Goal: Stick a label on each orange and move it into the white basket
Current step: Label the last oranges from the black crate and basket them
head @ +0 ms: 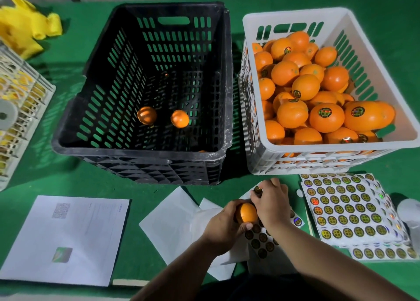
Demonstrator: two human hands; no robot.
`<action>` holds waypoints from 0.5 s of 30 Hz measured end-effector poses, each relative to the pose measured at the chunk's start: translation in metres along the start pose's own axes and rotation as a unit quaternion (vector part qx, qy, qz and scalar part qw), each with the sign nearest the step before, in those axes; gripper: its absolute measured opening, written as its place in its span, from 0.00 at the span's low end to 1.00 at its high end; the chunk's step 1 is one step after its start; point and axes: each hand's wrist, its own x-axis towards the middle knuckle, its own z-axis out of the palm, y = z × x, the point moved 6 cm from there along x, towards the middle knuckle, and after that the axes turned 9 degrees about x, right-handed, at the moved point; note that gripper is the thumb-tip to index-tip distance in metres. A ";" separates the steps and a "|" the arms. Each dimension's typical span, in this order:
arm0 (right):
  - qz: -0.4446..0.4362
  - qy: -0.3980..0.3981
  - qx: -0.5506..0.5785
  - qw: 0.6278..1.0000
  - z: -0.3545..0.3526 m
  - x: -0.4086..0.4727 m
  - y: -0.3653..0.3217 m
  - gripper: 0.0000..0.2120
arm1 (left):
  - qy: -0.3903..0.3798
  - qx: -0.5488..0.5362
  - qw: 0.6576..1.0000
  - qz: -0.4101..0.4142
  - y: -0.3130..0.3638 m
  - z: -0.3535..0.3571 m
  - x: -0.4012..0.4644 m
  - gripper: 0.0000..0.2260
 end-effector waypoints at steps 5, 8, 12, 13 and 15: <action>0.010 0.019 0.009 1.000 0.002 -0.004 0.000 0.12 | 0.000 0.001 1.000 0.000 -0.001 0.001 0.001 0.32; 0.009 0.022 0.008 1.000 0.003 -0.004 0.000 0.10 | 0.003 0.000 1.000 0.002 -0.002 0.001 0.001 0.31; -0.001 0.031 0.015 0.999 0.000 -0.002 0.002 0.04 | -0.002 -0.002 1.000 -0.003 -0.003 0.001 0.001 0.32; -0.003 0.028 0.016 0.999 0.000 -0.002 0.003 0.05 | -0.005 -0.004 1.000 -0.004 -0.003 0.001 0.001 0.32; -0.001 0.019 0.016 1.000 0.000 -0.002 0.004 0.08 | -0.008 -0.005 1.000 -0.007 -0.003 0.001 0.001 0.34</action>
